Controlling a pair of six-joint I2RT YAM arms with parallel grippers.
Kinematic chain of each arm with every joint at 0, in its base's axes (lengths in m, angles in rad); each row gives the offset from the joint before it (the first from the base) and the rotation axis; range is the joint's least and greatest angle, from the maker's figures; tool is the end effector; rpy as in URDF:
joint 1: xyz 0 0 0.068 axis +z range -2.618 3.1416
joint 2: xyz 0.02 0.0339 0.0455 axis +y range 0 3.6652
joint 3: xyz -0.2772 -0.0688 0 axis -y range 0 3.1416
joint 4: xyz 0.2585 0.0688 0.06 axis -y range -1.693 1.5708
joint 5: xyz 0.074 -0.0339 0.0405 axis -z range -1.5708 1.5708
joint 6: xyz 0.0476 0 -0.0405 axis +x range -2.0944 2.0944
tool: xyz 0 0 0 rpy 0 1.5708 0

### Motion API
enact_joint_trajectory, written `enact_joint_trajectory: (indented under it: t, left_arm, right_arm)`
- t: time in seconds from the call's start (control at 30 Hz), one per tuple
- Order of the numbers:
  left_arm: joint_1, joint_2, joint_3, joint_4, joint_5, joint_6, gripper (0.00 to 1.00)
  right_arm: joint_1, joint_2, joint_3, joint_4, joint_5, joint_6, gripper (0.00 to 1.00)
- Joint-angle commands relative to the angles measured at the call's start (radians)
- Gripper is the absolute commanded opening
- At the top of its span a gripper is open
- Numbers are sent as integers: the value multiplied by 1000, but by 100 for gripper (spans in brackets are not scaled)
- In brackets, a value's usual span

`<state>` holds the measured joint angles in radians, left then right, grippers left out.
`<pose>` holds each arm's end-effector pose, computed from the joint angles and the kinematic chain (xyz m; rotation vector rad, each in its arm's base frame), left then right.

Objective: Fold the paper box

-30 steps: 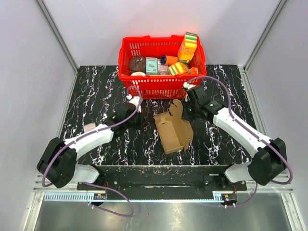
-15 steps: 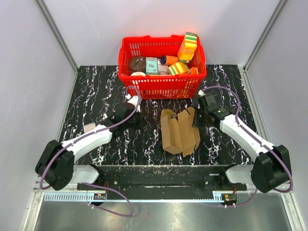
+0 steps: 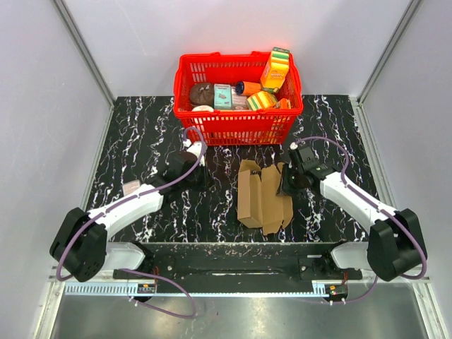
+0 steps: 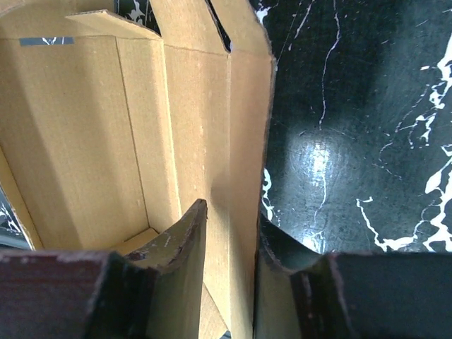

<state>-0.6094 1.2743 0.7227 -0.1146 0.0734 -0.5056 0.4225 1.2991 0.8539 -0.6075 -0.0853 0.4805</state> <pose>0.2326 -0.1666 0.2192 0.1620 2.3195 -0.6700 0.2399 0.1123 0.2179 0.0474 2.6817 0.4131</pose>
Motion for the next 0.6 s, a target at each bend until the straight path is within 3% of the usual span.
enact_joint_trajectory:
  t: [0.0,0.23,0.57]
  left_arm:
    - [-1,-26,-19,18,-18,7,0]
    - [-1,-24,-29,23,-9,7,0]
    - [-1,-13,-37,29,-1,10,0]
  right_arm:
    - [-5,19,-22,49,-67,29,37]
    - [-5,54,-38,37,-134,18,45]
    - [-5,6,71,-133,144,-29,67]
